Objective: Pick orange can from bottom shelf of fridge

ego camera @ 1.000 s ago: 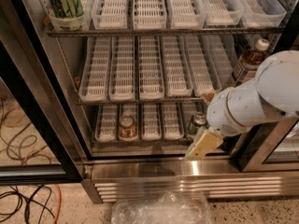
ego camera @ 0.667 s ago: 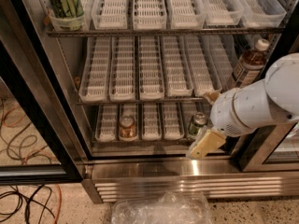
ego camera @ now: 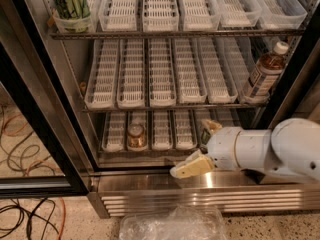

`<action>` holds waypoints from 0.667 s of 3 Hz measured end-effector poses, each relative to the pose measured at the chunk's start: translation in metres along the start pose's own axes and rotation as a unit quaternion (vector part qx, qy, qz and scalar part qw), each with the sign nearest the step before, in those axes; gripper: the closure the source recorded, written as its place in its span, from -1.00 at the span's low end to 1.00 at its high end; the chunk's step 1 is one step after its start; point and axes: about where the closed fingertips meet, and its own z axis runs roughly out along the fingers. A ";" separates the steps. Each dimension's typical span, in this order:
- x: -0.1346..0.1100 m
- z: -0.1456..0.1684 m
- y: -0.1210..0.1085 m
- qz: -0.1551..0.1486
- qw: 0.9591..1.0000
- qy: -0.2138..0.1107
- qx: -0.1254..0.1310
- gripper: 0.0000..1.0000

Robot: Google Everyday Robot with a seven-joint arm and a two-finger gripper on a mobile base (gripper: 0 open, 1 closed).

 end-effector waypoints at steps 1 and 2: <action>-0.014 0.032 0.010 0.072 0.993 -0.090 0.015 -1.00; -0.049 0.076 0.034 0.095 0.984 -0.152 0.011 -1.00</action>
Offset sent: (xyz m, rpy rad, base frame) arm 0.1057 0.1354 0.0219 0.4495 -0.2901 -0.4068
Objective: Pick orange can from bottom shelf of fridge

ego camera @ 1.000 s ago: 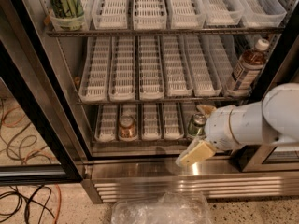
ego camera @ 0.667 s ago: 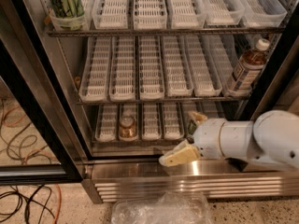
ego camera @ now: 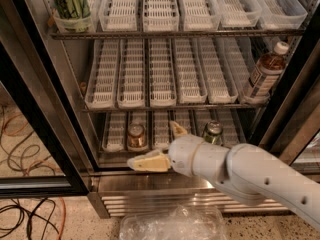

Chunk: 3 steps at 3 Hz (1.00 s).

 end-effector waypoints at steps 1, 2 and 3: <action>-0.029 0.018 0.012 -0.005 1.000 -0.029 0.007 -1.00; -0.029 0.018 0.012 -0.005 1.000 -0.029 0.007 -1.00; -0.028 0.021 0.012 -0.016 0.999 -0.030 0.007 -1.00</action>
Offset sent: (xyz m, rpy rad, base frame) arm 0.0078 0.0261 0.0213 0.0384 -0.0437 -0.0144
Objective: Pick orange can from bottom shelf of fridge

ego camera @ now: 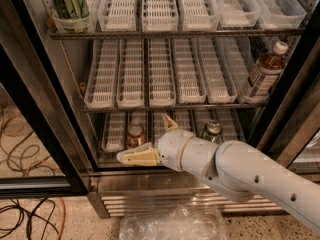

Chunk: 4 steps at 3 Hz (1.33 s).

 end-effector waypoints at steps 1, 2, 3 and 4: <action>0.021 0.008 -0.005 -0.018 1.000 0.002 0.016 -1.00; 0.043 0.017 -0.016 -0.048 0.997 -0.008 0.060 -1.00; 0.063 0.024 -0.038 -0.100 0.987 -0.033 0.121 -1.00; 0.072 0.025 -0.053 -0.130 0.977 -0.065 0.154 -1.00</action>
Offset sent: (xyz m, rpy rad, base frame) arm 0.0357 -0.0193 -0.0723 -0.1092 -0.2019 -0.2369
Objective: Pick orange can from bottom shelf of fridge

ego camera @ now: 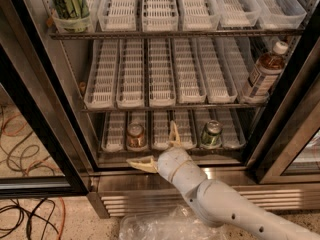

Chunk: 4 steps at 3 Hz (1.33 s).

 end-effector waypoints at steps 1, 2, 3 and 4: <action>0.016 0.007 -0.001 -0.008 1.000 -0.013 0.006 -1.00; 0.032 0.019 0.008 -0.001 1.000 -0.015 -0.014 -1.00; 0.032 0.019 0.008 -0.001 1.000 -0.015 -0.014 -1.00; 0.037 0.024 0.018 0.009 0.999 -0.036 -0.007 -1.00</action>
Offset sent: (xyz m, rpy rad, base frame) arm 0.0209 0.0181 -0.0577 0.0209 0.0041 0.0832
